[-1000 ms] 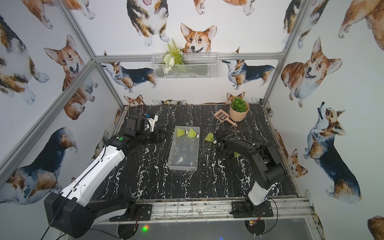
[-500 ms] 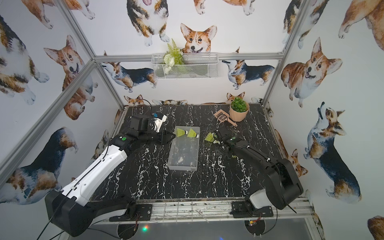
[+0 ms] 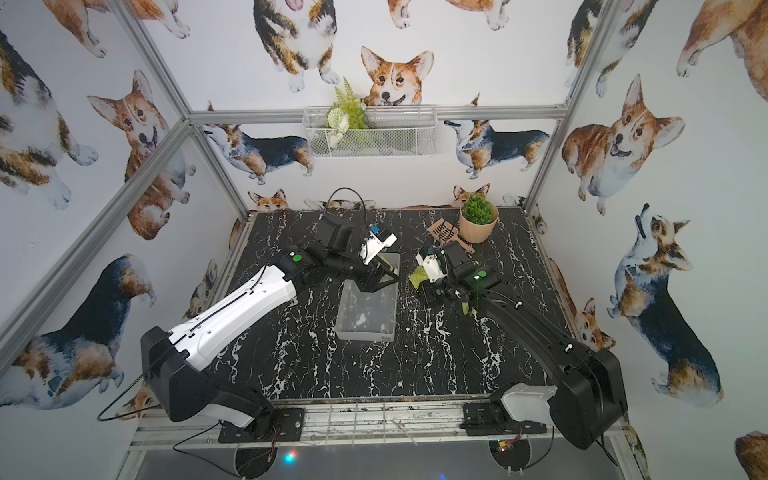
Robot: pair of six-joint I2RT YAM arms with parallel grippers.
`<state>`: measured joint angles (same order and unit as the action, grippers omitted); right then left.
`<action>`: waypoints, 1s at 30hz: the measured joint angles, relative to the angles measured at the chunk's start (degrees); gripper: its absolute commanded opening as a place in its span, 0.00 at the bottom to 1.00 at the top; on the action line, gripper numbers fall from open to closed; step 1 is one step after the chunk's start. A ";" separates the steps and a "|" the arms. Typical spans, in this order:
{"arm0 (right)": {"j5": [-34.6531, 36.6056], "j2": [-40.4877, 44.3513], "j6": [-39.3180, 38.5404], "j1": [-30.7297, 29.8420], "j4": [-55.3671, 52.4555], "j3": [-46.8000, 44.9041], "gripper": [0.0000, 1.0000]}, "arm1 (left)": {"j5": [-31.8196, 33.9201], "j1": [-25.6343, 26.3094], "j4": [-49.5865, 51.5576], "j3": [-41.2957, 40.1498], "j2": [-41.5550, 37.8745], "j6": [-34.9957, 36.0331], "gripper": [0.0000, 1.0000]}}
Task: Put the shuttlecocks into the storage box
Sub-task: Place the shuttlecock in the storage box.
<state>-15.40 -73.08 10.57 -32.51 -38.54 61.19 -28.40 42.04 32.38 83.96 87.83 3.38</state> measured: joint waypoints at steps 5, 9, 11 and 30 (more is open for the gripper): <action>-4.52 0.04 -1.42 -0.44 -1.55 1.09 0.29 | -1.77 1.09 1.05 2.14 2.73 4.31 0.59; -7.08 0.22 -1.77 -0.61 -2.08 1.49 0.29 | -3.26 1.11 1.44 3.67 4.74 6.73 0.60; -7.63 0.24 -1.84 -0.74 -2.32 1.68 0.29 | -3.93 1.11 2.01 4.66 5.97 7.58 0.60; -8.57 0.87 -2.84 -0.92 -3.56 2.10 0.30 | -12.13 1.09 9.94 11.39 13.16 12.50 0.06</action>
<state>-23.97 -72.20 7.73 -33.43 -42.11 63.29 -40.53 43.13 42.33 95.35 100.99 15.88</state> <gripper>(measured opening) 0.298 0.157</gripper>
